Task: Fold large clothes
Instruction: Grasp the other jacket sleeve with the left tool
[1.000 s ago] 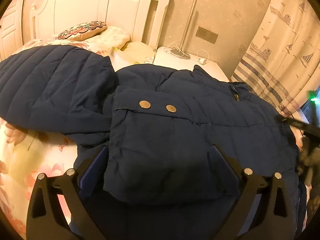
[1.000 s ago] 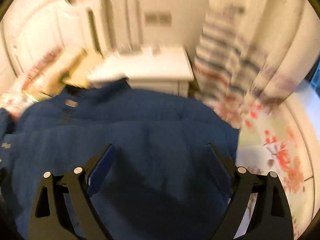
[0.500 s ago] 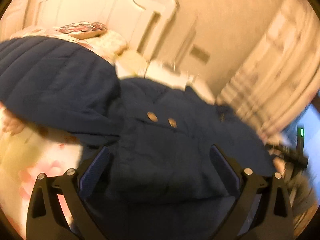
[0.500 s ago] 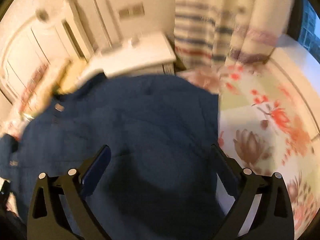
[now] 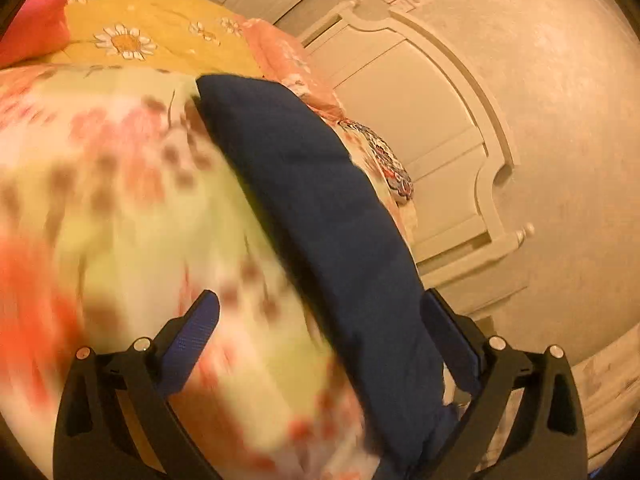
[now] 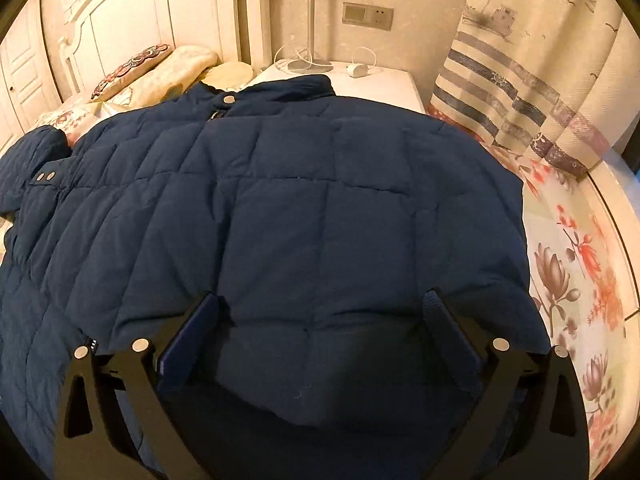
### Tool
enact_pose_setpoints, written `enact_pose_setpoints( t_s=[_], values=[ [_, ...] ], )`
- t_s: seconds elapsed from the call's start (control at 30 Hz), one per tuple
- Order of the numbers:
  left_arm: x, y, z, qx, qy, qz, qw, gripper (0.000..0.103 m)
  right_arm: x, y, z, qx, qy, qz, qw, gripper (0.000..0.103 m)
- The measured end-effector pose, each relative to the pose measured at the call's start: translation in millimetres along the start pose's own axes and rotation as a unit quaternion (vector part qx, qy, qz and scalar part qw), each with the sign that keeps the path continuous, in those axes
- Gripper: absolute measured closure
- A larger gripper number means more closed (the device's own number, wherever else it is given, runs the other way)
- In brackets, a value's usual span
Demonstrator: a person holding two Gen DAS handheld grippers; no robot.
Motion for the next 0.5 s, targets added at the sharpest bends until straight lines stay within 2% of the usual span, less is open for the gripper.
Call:
enact_pose_setpoints(
  t_s=[0.1, 0.13, 0.17, 0.2, 0.23, 0.27, 0.3, 0.33, 0.4, 0.47, 0.5],
  values=[
    [6, -12, 32, 0.012, 0.018, -0.019, 0.9996, 0.006, 1, 0, 0, -0.002, 0.001, -0.003, 1.0, 0.005],
    [7, -15, 40, 0.016, 0.019, -0.018, 0.9995, 0.017, 0, 0, 0, -0.003, 0.001, -0.003, 1.0, 0.005],
    [6, -22, 46, 0.019, 0.016, -0.01, 0.9996, 0.032, 5, 1, -2, -0.003, 0.001, -0.004, 1.0, 0.005],
    [6, -30, 47, 0.032, 0.015, -0.009, 0.9993, 0.078, 10, 3, -4, -0.004, 0.001, -0.004, 1.0, 0.005],
    [12, -36, 46, 0.052, 0.021, -0.007, 0.9984, 0.093, 10, 4, -4, -0.006, 0.001, -0.003, 1.0, 0.005],
    [11, -38, 43, 0.052, 0.023, -0.006, 0.9984, 0.095, 11, 5, -5, -0.007, 0.0, -0.002, 1.0, 0.005],
    [3, -30, 40, 0.03, 0.005, -0.005, 0.9995, 0.098, 10, 6, -5, -0.012, -0.002, 0.003, 1.0, 0.005],
    [-13, -20, 35, 0.007, -0.029, -0.009, 0.9995, 0.098, 9, 9, -4, -0.019, -0.005, 0.01, 1.0, 0.005],
    [-63, 1, 6, -0.023, -0.114, -0.026, 0.9929, 0.099, 3, 18, -3, -0.042, -0.025, 0.039, 0.998, 0.005],
    [-121, 16, -41, -0.027, -0.198, -0.05, 0.9786, 0.099, -6, 25, -1, -0.061, -0.053, 0.064, 0.995, 0.005],
    [-157, 23, -76, -0.023, -0.254, -0.065, 0.9648, 0.099, -15, 30, 0, -0.076, -0.078, 0.08, 0.991, 0.005]
  ],
)
Point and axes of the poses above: each gripper's, at about its wrist camera, not at the fingertips, and y roughly against the way its jaws point, x to its left, z to its top, the point moved 10 cm from there along -y, roughly the way its jaws point, and after that the axes turned 12 degrees about x, right-handed, at the moved point
